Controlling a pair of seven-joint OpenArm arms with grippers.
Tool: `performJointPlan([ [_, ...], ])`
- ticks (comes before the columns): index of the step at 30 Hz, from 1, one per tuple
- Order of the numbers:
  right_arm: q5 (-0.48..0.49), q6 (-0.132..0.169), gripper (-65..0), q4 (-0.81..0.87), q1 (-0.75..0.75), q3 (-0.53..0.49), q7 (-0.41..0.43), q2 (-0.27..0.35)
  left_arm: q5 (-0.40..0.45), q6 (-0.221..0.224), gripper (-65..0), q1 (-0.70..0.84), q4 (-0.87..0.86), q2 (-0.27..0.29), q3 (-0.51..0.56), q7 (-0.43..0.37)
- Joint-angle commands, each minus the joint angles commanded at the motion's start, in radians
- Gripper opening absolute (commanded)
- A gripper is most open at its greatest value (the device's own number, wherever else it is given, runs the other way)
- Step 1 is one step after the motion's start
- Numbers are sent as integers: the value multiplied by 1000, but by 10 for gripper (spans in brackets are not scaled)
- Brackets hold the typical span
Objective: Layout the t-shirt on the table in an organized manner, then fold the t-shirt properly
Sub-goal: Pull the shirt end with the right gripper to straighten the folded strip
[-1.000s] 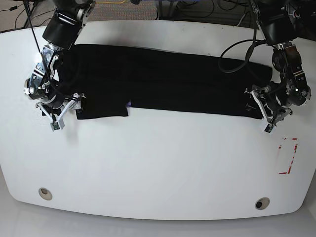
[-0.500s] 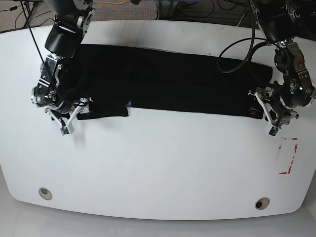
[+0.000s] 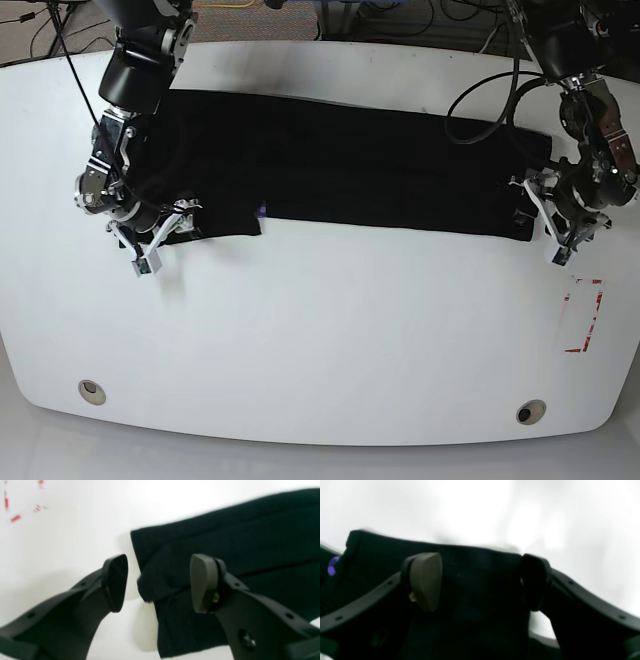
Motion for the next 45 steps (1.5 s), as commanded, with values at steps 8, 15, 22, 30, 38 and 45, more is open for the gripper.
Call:
performJointPlan([
  [8, 2, 0, -564, 0, 0, 0, 2, 0, 0, 0, -278, 5, 0, 0, 0, 0],
  [15, 11, 0, -642, 66, 0, 0, 0, -3, 0, 0, -278, 5, 0, 0, 2, -2],
  [22, 12, 0, -642, 321, -38, 0, -130, -72, 0, 0, -278, 5, -3, 2, 3, -2],
  [30, 12, 0, -642, 629, -114, -14, -364, -155, 2, 0, -278, 5, -5, 2, 3, -3],
  [38, 12, 0, -637, 767, -238, -135, -470, -158, 3, 0, -278, 5, -5, 2, 2, -3],
  [45, 12, 0, -636, 772, -338, -193, -470, -140, 5, 0, -278, 5, -5, 2, 3, -3],
])
